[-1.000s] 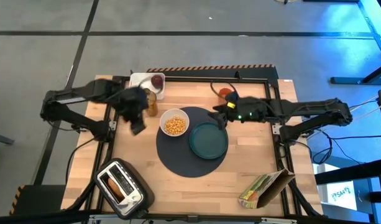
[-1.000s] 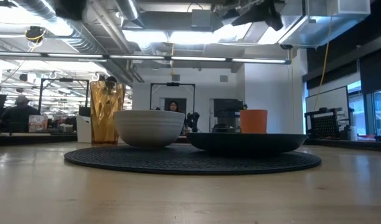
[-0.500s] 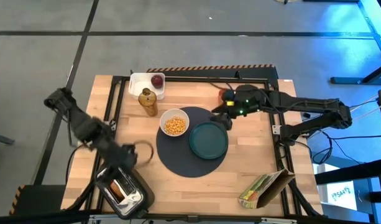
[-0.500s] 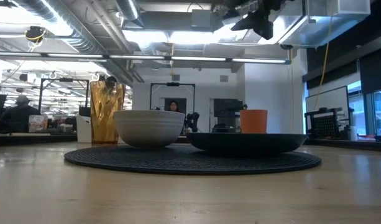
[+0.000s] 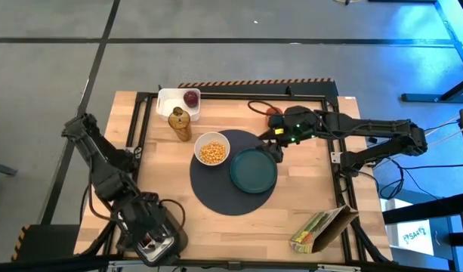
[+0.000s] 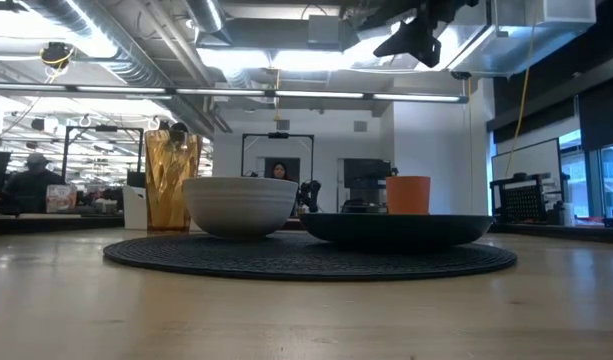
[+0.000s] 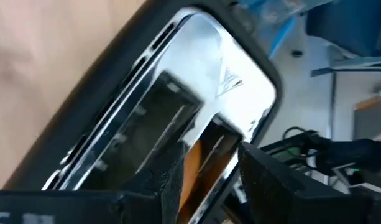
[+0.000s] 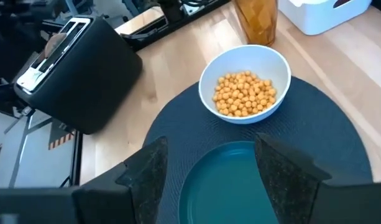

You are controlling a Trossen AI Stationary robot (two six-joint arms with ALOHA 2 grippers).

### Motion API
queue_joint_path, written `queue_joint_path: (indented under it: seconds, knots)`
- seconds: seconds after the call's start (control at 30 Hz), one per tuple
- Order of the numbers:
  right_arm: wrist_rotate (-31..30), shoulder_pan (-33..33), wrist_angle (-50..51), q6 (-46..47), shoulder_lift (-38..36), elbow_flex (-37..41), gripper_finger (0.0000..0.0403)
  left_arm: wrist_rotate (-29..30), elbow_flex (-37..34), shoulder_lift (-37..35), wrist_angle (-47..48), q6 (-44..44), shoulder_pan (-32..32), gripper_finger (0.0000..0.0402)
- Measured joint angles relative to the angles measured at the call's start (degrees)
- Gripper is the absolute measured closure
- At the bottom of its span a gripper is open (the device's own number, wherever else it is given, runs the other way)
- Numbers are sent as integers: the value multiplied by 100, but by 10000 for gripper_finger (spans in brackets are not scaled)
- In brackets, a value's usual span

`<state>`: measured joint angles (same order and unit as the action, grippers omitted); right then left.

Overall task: Arrange a breakfast setting
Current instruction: Put the toasted bagel on the green plate

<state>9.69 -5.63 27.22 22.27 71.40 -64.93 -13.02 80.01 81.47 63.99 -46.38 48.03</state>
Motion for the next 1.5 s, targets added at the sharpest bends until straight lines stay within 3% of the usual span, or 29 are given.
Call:
queue_joint_path:
  seconds: [0.4,0.53,0.97,1.2,1.37,1.5]
  knots:
    - [-154,0,-59,180,0,0,173,-60,0,-15,929,867,244,257]
    - [-311,-2,-63,327,0,0,173,191,0,-15,1259,1046,315,257]
    - [-428,0,-454,518,0,0,173,291,0,-15,999,1364,319,322]
    - [-436,0,-483,601,0,0,173,424,0,-15,965,1511,319,327]
    - [-435,0,-481,766,-2,0,173,41,-2,-15,762,1520,315,327]
    - [-435,0,-481,791,-2,0,173,207,-2,-15,698,1531,318,321]
